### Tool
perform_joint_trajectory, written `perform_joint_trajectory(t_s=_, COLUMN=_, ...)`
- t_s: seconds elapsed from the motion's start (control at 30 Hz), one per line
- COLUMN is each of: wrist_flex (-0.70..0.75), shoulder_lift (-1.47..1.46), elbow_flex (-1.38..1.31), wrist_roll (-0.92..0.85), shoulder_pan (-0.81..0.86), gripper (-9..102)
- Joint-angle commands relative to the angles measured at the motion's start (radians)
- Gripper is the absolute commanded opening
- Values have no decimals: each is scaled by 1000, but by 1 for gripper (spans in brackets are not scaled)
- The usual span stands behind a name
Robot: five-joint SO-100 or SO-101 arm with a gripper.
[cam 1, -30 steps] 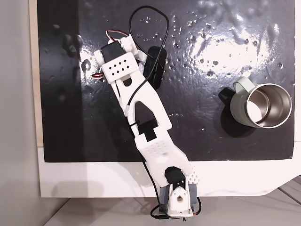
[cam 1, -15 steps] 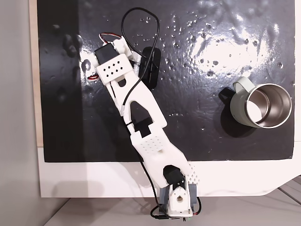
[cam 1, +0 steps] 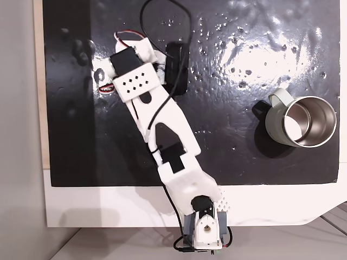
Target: Grasp a pengrip and put it in the cup.
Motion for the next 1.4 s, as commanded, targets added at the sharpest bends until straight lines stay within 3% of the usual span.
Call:
perform_joint_trajectory(t_s=0.0, wrist_flex=15, shoulder_lift=230, elbow_flex=-37, wrist_roll=-51, shoulder_pan=61, gripper=0)
perform_joint_trajectory(t_s=0.43, wrist_flex=48, shoulder_lift=578, elbow_flex=172, wrist_roll=-123, shoulder_pan=209, gripper=0)
perform_joint_trajectory(t_s=0.97, wrist_flex=103, shoulder_lift=1011, elbow_flex=492, wrist_roll=-344, shoulder_pan=811, gripper=0)
perform_joint_trajectory(t_s=1.37, wrist_flex=-48, shoulder_lift=1224, elbow_flex=795, wrist_roll=-514, shoulder_pan=1163, gripper=0)
